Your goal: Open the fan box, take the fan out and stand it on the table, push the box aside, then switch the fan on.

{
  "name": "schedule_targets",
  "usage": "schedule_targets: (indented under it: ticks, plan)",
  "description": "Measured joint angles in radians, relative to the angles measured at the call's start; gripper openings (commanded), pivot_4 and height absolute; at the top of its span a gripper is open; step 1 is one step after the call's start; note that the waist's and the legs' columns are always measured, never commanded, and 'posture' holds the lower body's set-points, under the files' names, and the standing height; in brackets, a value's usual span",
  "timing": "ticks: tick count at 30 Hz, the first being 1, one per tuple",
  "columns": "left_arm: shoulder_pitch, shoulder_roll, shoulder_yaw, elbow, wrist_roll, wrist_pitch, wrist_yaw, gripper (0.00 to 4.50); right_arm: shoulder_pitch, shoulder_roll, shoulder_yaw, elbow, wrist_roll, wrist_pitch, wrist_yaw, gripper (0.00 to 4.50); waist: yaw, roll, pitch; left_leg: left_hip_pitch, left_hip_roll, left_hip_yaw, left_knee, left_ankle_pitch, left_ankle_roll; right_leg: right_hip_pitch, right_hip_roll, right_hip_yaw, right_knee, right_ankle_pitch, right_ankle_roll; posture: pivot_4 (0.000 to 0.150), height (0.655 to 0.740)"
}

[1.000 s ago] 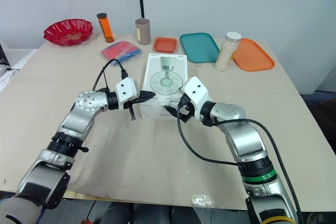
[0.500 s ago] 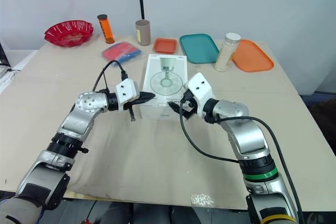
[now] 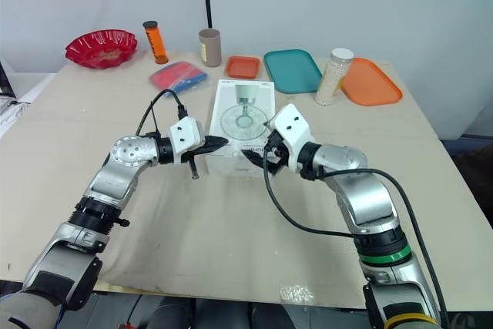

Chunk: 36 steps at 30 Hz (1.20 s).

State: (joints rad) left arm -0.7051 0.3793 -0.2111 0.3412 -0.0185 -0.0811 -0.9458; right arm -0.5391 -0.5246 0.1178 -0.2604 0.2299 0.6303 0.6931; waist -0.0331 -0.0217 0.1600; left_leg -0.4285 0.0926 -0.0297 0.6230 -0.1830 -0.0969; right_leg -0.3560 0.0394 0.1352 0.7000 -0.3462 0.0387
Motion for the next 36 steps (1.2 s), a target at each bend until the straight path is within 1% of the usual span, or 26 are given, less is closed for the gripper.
schedule_targets:
  ticks: [7, 13, 21, 31, 36]
  plan:
    - [-0.001, 0.0, 0.0, 0.002, 0.0, 0.0, 0.0, 0.07, 0.018, -0.006, 0.047, -0.001, -0.037, -0.002, -0.003, 4.5, 0.0, 0.0, 0.0, 0.0, 0.0, 0.0, 0.0, 0.0, 0.0, 0.0, 0.0, 0.0, 0.0, 0.0, 0.0, 0.15, 0.7389]
    - [0.0, 0.0, 0.001, 0.0, 0.0, 0.0, 0.0, 0.07, 0.009, 0.011, 0.048, 0.041, -0.059, 0.02, -0.04, 4.5, 0.0, 0.0, 0.0, 0.0, 0.0, 0.0, 0.0, 0.0, 0.0, 0.0, 0.0, 0.0, 0.0, 0.0, 0.0, 0.15, 0.7389]
    - [0.007, 0.0, 0.001, -0.008, 0.0, 0.0, 0.001, 0.07, -0.013, 0.021, 0.049, 0.053, -0.062, 0.04, -0.046, 4.5, 0.0, 0.0, 0.0, 0.0, 0.0, 0.0, 0.0, 0.0, 0.0, 0.0, 0.0, 0.0, 0.0, 0.0, 0.0, 0.15, 0.7389]
    - [0.008, -0.002, 0.0, -0.007, 0.007, -0.008, 0.001, 0.07, -0.023, 0.034, 0.026, 0.063, -0.014, 0.103, -0.049, 4.5, 0.0, 0.0, 0.0, 0.0, 0.0, 0.0, 0.0, 0.0, 0.0, 0.0, 0.0, 0.0, 0.0, 0.0, 0.0, 0.15, 0.7389]
    - [0.008, -0.005, 0.0, -0.005, 0.011, -0.009, 0.001, 0.07, -0.023, 0.038, -0.016, 0.063, 0.044, 0.14, -0.042, 4.5, 0.0, 0.0, 0.0, 0.0, 0.0, 0.0, 0.0, 0.0, 0.0, 0.0, 0.0, 0.0, 0.0, 0.0, 0.0, 0.15, 0.7389]
